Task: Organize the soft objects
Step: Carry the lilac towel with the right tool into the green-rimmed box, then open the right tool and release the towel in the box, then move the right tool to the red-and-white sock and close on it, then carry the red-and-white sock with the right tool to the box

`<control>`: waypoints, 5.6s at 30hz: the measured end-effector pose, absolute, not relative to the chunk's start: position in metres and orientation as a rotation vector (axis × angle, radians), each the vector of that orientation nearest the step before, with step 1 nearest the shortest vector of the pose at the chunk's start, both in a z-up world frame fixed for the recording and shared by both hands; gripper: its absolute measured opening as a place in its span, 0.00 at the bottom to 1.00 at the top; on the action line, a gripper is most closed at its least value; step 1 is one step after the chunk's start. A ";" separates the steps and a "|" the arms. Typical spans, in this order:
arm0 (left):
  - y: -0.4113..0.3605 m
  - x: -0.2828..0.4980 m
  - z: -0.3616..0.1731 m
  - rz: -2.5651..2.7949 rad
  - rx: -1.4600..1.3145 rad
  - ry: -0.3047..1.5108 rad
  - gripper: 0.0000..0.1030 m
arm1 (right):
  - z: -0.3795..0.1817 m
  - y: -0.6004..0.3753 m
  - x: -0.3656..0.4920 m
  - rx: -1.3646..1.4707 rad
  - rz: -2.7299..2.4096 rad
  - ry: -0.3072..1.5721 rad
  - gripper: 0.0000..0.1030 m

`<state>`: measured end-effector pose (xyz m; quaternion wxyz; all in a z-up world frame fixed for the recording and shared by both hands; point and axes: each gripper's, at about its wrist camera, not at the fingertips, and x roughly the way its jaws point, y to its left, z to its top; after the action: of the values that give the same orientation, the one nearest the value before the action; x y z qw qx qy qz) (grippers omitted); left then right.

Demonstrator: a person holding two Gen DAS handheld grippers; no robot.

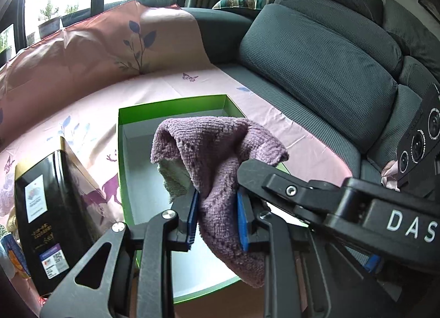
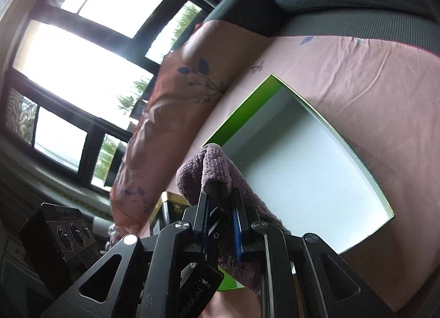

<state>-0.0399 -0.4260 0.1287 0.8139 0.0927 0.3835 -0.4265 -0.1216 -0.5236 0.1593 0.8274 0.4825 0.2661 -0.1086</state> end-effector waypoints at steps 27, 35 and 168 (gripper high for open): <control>-0.321 -0.022 0.154 -0.652 0.120 0.730 0.87 | 0.165 -0.511 -0.115 0.833 -0.570 0.573 0.52; -0.216 -0.016 0.167 -0.497 0.019 0.717 0.90 | 0.143 -0.478 -0.058 0.725 -0.595 0.641 0.56; -0.115 -0.079 0.172 -0.539 -0.079 0.669 0.34 | 0.213 -0.243 -0.060 0.485 0.374 0.812 0.31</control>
<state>-0.0795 -0.1155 0.1725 0.9085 -0.0381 0.3241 -0.2610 -0.0598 -0.2426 0.2134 0.8734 0.2322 0.3888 0.1792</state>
